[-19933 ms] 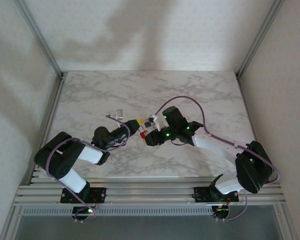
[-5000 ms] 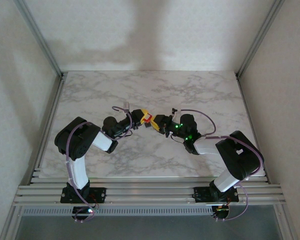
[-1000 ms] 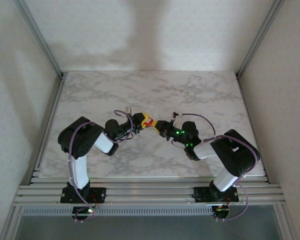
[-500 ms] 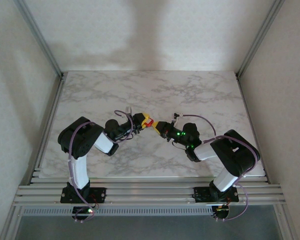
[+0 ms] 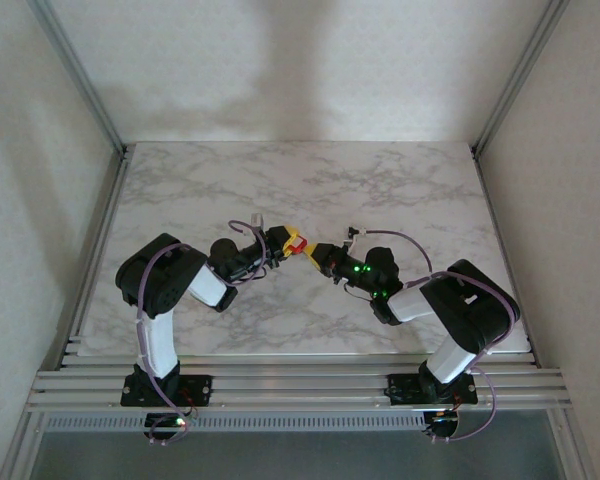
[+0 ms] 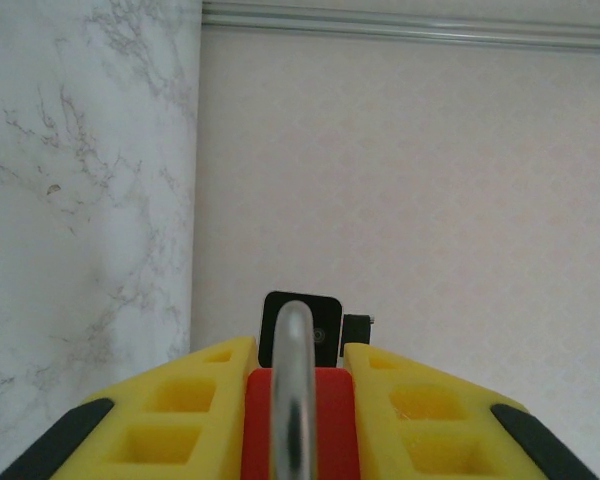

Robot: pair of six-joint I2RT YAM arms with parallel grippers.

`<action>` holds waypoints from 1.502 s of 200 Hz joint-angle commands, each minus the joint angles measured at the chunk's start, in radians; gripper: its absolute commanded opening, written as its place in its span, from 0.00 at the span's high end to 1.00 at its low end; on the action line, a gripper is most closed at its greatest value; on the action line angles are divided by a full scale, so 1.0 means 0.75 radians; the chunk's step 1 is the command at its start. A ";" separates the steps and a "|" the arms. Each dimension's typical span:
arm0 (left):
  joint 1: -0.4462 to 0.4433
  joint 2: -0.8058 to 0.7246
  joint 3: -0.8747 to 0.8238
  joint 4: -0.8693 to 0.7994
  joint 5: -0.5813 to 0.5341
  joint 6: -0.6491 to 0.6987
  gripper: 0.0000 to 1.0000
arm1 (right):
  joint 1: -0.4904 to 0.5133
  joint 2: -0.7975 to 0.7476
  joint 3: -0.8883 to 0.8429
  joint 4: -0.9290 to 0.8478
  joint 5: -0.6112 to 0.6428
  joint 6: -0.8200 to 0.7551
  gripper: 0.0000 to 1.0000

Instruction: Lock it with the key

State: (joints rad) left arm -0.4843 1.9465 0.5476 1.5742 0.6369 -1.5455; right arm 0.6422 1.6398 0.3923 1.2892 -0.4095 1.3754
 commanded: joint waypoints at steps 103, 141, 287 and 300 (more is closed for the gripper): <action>0.147 -0.023 -0.009 0.360 -0.293 -0.053 1.00 | 0.054 -0.018 -0.087 -0.017 -0.068 -0.022 1.00; 0.152 -0.023 -0.010 0.356 -0.299 -0.054 1.00 | 0.061 -0.020 -0.096 -0.017 -0.067 -0.017 1.00; 0.179 -0.014 -0.018 0.350 -0.315 -0.056 1.00 | 0.079 -0.035 -0.116 -0.017 -0.064 -0.009 1.00; 0.183 -0.014 -0.020 0.350 -0.319 -0.054 1.00 | 0.080 -0.037 -0.122 -0.017 -0.063 -0.009 1.00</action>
State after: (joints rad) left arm -0.4675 1.9465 0.5213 1.5742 0.6376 -1.5497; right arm 0.6731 1.6394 0.3645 1.2984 -0.3664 1.3834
